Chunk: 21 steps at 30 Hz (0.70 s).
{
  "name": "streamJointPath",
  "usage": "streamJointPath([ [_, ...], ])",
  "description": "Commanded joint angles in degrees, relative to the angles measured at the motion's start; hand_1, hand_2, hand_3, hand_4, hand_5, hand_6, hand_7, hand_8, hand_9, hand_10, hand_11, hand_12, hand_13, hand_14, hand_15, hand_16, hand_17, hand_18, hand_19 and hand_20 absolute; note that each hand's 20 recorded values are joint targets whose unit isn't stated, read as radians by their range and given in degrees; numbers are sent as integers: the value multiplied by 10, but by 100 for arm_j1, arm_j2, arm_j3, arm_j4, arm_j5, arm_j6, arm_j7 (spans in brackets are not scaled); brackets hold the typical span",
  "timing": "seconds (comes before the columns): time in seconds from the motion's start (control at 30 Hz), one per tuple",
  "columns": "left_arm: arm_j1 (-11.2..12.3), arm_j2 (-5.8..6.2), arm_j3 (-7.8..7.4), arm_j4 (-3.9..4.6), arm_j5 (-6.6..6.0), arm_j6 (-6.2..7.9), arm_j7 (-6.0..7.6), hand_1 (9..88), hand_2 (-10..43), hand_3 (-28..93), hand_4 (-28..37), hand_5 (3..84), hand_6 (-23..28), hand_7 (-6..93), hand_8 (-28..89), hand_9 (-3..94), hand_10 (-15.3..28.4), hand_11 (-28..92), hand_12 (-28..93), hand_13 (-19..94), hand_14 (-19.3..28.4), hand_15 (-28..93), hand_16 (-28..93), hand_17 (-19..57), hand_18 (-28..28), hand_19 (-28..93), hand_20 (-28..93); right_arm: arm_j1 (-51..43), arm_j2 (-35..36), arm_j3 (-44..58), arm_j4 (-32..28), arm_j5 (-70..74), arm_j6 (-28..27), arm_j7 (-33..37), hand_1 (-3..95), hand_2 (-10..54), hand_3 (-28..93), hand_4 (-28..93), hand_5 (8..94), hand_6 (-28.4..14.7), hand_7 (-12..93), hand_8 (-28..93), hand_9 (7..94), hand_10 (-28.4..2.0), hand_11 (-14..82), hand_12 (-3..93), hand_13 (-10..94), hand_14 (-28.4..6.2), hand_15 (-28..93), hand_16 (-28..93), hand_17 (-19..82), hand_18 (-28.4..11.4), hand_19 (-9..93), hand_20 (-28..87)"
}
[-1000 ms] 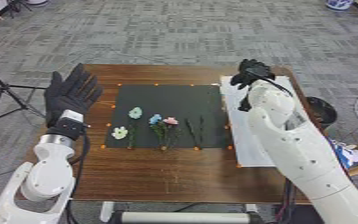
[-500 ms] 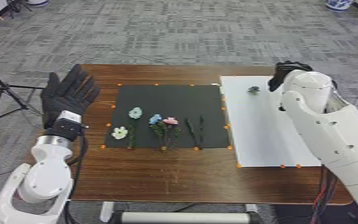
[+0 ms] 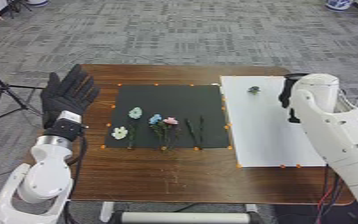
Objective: Arrange flowers
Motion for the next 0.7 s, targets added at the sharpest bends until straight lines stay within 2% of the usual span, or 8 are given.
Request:
streamJointPath([
  [0.03,12,-28,19,8,63,-96,-132,238,166,684,-283,383,78,76,-85,278,131,138,57,195,139,146,-36,-93,129,336,55,-155,-54,-7,51,-106,-300,-63,491,-95,775,-283,464,-53,108,-98,420,-147,89,144,362,-152,373,164,209,-217,699,292],
  [0.23,5,-34,6,15,82,-36,-111,238,166,692,-283,381,78,76,-84,276,132,138,57,192,136,144,-38,-94,130,337,55,-497,-65,13,7,-281,481,-32,533,-95,747,-283,536,-32,156,-116,555,-126,186,184,487,-123,543,234,249,-219,774,361],
  [0.33,50,-27,6,-8,6,-18,-65,239,165,690,-283,376,78,75,-84,268,131,136,57,186,137,141,-36,-94,130,337,55,-700,-30,1,-35,-464,900,-126,574,-95,669,-283,603,-13,214,-136,617,-102,266,217,533,-102,561,364,273,-214,773,406],
  [0.37,38,-30,3,-3,38,-38,-87,239,164,690,-283,376,78,75,-84,267,131,135,57,186,138,141,-35,-95,130,337,55,-762,-6,14,-77,-433,993,-108,580,-95,658,-283,617,-8,232,-141,635,-97,258,249,543,-99,562,383,275,-213,772,410],
  [0.43,57,-37,-22,-15,68,-37,-94,239,164,689,-283,376,78,75,-84,267,130,134,58,185,138,140,-34,-95,130,337,55,-846,-5,61,-121,-449,1085,-173,642,-95,559,-283,651,-3,319,-31,728,-82,165,415,571,-90,562,426,290,-209,770,419],
  [0.47,65,-38,-29,-15,56,-19,-79,240,164,687,-283,376,78,74,-84,267,131,134,58,185,138,139,-33,-95,130,336,54,-867,-8,99,-135,-461,1057,-237,651,-95,547,-283,664,-2,349,-11,752,-79,164,446,581,-90,564,433,295,-208,770,420],
  [0.53,89,-32,-22,-18,39,31,-38,241,163,686,-283,376,79,73,-84,267,131,133,59,186,139,139,-32,-96,131,335,54,-944,23,120,-202,-499,1158,-268,649,-95,558,-283,689,3,370,-8,782,-77,167,465,598,-88,558,443,299,-208,769,423],
  [0.7,104,-21,-2,-20,49,12,-65,241,162,685,-283,377,79,74,-84,269,130,135,60,189,138,139,-31,-96,131,335,54,-1248,-50,424,-626,-423,1551,-314,633,-95,633,-282,730,7,395,26,821,-81,175,499,629,-79,530,483,314,-212,774,431],
])
